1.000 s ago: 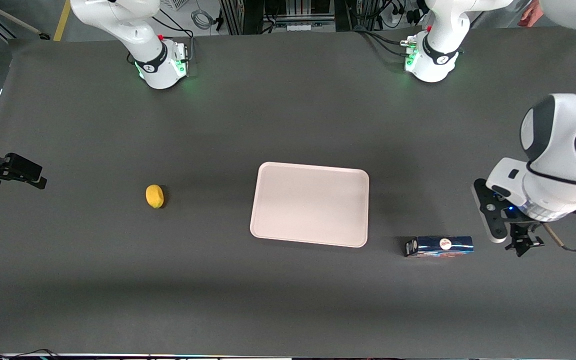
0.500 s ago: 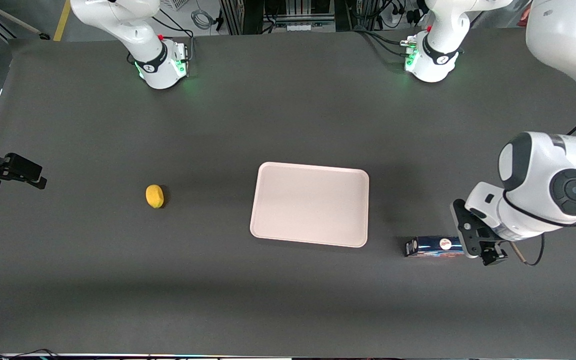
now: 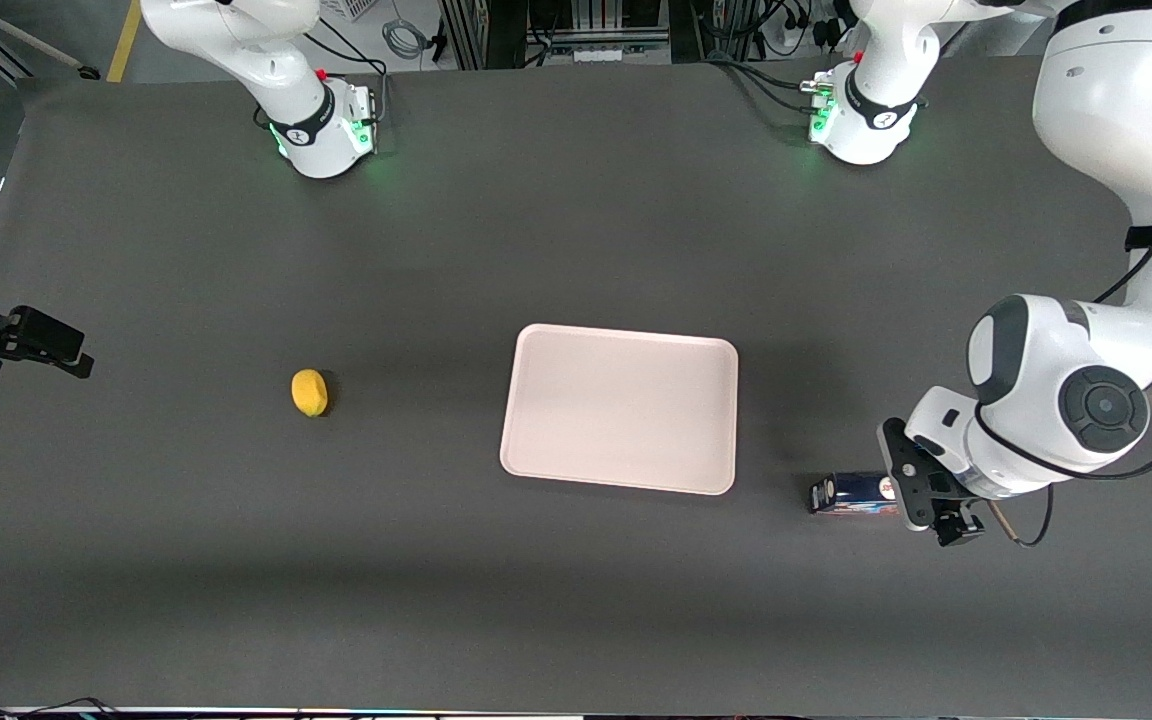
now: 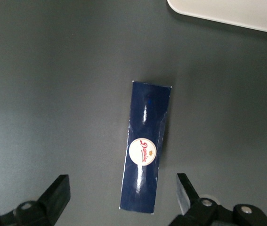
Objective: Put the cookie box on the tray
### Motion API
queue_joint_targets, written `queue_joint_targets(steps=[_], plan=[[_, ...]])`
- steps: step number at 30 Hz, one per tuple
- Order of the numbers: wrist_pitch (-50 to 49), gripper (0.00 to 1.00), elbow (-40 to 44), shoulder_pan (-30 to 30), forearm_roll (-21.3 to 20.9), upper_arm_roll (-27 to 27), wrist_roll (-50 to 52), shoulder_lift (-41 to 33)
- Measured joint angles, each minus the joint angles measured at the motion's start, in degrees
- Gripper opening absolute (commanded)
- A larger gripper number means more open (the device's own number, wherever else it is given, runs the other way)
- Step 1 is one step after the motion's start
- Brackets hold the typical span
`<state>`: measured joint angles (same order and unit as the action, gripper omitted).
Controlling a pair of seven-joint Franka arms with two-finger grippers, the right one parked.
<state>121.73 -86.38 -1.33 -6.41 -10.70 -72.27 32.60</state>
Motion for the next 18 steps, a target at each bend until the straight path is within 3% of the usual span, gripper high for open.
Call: queue_joint_targets(steps=[18], plan=[[7.81, 1.0, -4.58, -0.02, 0.0, -0.76, -0.09, 2.65]])
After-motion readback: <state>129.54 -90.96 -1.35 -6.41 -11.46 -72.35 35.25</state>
